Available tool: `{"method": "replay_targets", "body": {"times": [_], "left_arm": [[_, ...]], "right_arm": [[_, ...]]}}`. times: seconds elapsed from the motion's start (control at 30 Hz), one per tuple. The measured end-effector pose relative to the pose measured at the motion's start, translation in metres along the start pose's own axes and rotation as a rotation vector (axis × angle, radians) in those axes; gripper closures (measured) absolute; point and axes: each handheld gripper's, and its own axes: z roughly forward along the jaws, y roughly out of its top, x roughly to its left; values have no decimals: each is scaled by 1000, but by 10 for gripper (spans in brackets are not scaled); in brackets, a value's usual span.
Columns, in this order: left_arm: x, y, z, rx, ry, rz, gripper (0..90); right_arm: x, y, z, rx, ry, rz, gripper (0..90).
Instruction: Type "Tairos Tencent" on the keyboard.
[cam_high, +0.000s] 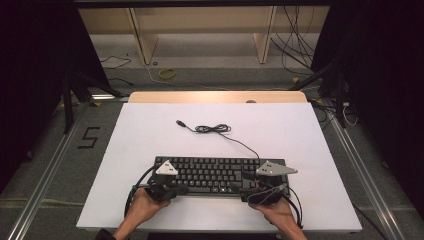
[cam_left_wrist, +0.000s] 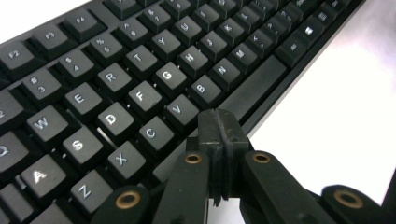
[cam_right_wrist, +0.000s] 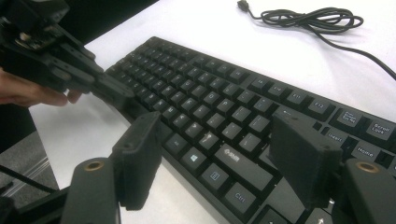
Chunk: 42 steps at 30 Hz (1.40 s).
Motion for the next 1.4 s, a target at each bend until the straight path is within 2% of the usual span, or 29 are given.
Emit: {"method": "replay_targets", "body": {"times": [0.03, 0.1, 0.2, 0.27, 0.4, 0.5, 0.67, 0.8, 1.03, 1.4], "left_arm": [[-1, -1, 0, -3, 3, -4, 897], [-5, -1, 0, -3, 24, 17, 898], [-6, -1, 0, -3, 30, 7, 897], [-7, 0, -1, -9, 35, 14, 895], [-5, 4, -11, -67, 14, -13, 882], [-4, 4, -14, -83, 11, -21, 855], [-2, 5, -19, -108, 4, -34, 768], [2, 5, -20, -116, -7, -49, 665], [6, 6, -25, -138, 6, -75, 497], [15, 2, -33, -173, 23, -116, 361]], "right_arm": [[0, 0, 0, 1, 0, 0, 352], [0, 0, 0, 2, 0, -1, 352], [0, 0, 0, -2, 2, -2, 352], [1, 0, 0, 1, 3, -2, 352], [1, 1, 0, 0, 5, -1, 352], [1, 1, 1, 1, 7, -2, 352], [3, 1, 2, 2, 9, -6, 352], [4, 2, 3, 2, 10, -6, 352], [5, 6, 8, 3, 15, -8, 352], [8, 19, 21, 11, 30, -18, 352]]}}
